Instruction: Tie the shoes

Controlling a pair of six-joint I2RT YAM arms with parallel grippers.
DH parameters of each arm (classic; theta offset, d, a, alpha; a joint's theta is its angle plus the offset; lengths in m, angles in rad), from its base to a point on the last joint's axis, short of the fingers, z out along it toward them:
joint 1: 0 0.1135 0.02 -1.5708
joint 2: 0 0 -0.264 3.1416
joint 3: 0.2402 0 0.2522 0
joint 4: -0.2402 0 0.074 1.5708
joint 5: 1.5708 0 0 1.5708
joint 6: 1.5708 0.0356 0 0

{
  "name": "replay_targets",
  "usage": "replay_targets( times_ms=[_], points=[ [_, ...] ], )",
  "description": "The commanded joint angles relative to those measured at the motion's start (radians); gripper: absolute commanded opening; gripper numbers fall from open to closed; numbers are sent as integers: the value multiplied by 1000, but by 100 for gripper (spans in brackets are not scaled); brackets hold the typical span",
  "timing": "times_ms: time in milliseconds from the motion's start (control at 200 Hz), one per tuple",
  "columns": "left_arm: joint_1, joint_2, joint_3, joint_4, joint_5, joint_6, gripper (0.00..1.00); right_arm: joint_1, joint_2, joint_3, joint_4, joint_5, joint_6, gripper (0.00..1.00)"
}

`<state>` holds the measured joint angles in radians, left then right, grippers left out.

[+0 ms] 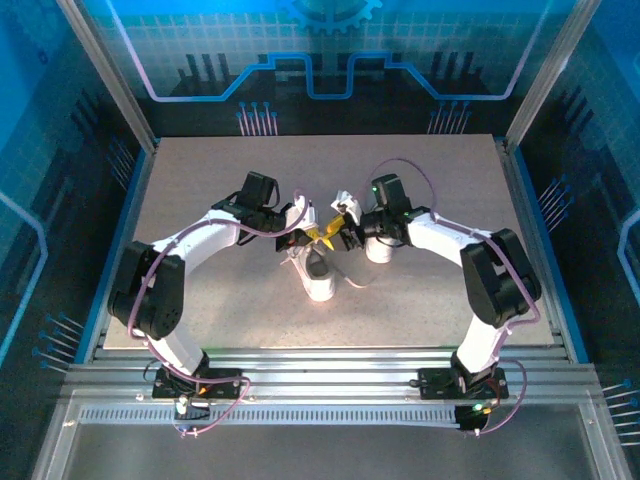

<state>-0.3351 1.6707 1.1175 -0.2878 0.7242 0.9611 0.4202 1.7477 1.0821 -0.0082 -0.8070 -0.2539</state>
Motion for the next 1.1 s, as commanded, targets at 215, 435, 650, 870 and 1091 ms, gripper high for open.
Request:
replay_targets(
  times_ms=[215,435,650,870,1091],
  points=[
    [-5,-14,22,-37,60,16,0,-60,-55,-77,49,-60,25,47],
    [-5,-1,72,-117,68,16,0,-17,-8,-17,13,-31,-33,52],
    [-5,4,77,-135,68,20,0,17,29,16,13,-36,-46,52],
    [-5,14,87,-150,67,32,0,28,17,16,24,-26,-58,50],
    [-5,29,100,-171,69,42,0,28,16,34,9,-24,-92,48]
  ],
)
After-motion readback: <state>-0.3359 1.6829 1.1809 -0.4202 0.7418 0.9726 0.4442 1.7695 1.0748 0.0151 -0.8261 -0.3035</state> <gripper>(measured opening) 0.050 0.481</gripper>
